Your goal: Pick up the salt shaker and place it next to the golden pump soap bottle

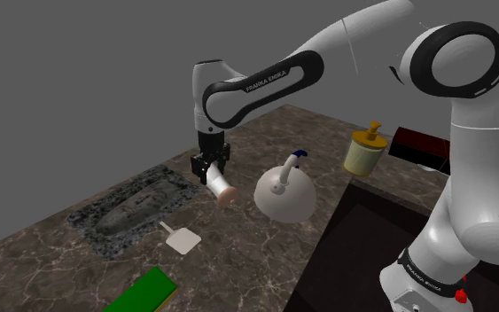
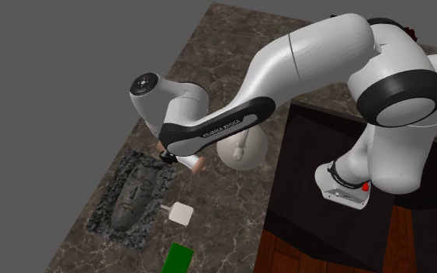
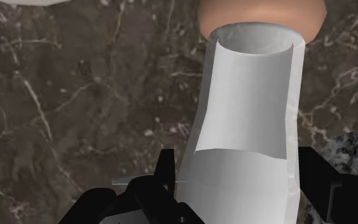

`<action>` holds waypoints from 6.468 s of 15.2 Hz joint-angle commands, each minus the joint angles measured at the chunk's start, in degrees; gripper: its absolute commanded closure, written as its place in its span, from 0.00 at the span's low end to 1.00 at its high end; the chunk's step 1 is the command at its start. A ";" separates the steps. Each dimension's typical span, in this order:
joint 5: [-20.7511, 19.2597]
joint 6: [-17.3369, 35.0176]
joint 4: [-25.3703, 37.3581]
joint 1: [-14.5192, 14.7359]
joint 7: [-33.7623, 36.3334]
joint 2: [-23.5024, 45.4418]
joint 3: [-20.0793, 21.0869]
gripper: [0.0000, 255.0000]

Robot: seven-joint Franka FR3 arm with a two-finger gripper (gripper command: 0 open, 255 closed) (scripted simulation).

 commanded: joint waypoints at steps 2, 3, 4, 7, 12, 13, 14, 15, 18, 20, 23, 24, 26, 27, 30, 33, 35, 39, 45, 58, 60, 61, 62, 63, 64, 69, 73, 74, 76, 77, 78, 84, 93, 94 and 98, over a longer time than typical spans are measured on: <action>0.00 0.00 0.01 0.00 0.00 0.00 0.00 1.00; 0.00 0.00 0.00 0.00 0.00 0.00 0.00 1.00; 0.00 0.00 0.00 0.00 0.00 0.00 0.01 1.00; 0.08 -0.61 0.27 -0.02 -0.02 -0.35 0.04 1.00; 0.44 -3.83 1.93 -0.14 -0.12 -1.95 0.22 1.00; 0.50 -4.49 2.32 -0.15 -0.13 -2.22 0.25 1.00; 0.56 -5.15 2.71 -0.17 -0.14 -2.49 0.28 1.00; 0.62 -5.82 3.12 -0.18 -0.15 -2.76 0.31 1.00; 0.79 -7.83 4.42 -0.22 -0.18 -3.49 0.38 1.00; 0.89 -9.20 5.36 -0.23 -0.19 -3.92 0.43 1.00; 1.02 -11.28 6.89 -0.24 -0.19 -4.49 0.49 1.00; 1.05 -11.98 7.43 -0.25 -0.18 -4.66 0.51 1.00; 1.12 -13.40 8.56 -0.24 -0.17 -4.95 0.55 1.00; 1.15 -14.11 9.15 -0.24 -0.17 -5.08 0.56 1.00; 1.22 -16.28 11.00 -0.21 -0.13 -5.41 0.61 1.00; 1.27 -18.52 13.06 -0.17 -0.08 -5.59 0.65 1.00; 1.28 -20.03 14.52 -0.12 -0.04 -5.65 0.68 1.00; 1.27 -23.14 17.69 -0.01 0.07 -5.59 0.73 1.00; 1.14 -28.04 23.19 0.26 0.29 -4.99 0.80 1.00; 0.19 -40.52 39.97 1.62 1.03 -0.66 0.92 1.00; -0.01 -42.18 42.53 1.89 1.13 0.24 0.92 1.00; 0.74 -40.36 37.23 0.62 0.25 -3.25 0.82 1.00; 1.40 -38.90 32.68 -0.54 -0.69 -6.35 0.69 1.00; 2.02 -37.69 28.64 -1.57 -1.66 -9.20 0.48 1.00; 2.60 -36.67 24.98 -2.51 -2.68 -11.86 0.22 1.00; 4.77 -33.48 10.33 -6.09 -8.09 -23.33 -1.89 1.00; 5.60 -32.41 1.37 -8.16 -12.60 -31.11 -4.18 1.00; 5.68 -32.29 -0.60 -8.61 -13.73 -32.91 -4.82 1.00; 5.68 -32.17 -4.26 -9.48 -16.00 -36.37 -6.14 1.00; 5.61 -32.18 -5.96 -9.89 -17.13 -38.03 -6.84 1.00; 5.48 -32.22 -7.58 -10.29 -18.26 -39.64 -7.56 1.00; 3.75 -33.10 -15.72 -12.67 -25.09 -48.42 -12.18 1.00; -1.60 -35.58 -23.37 -16.52 -35.70 -58.61 -20.13 1.00; -2.36 -35.88 -23.90 -16.97 -36.93 -59.50 -21.09 1.00; -5.62 -37.02 -25.39 -18.81 -41.96 -62.52 -25.07 1.00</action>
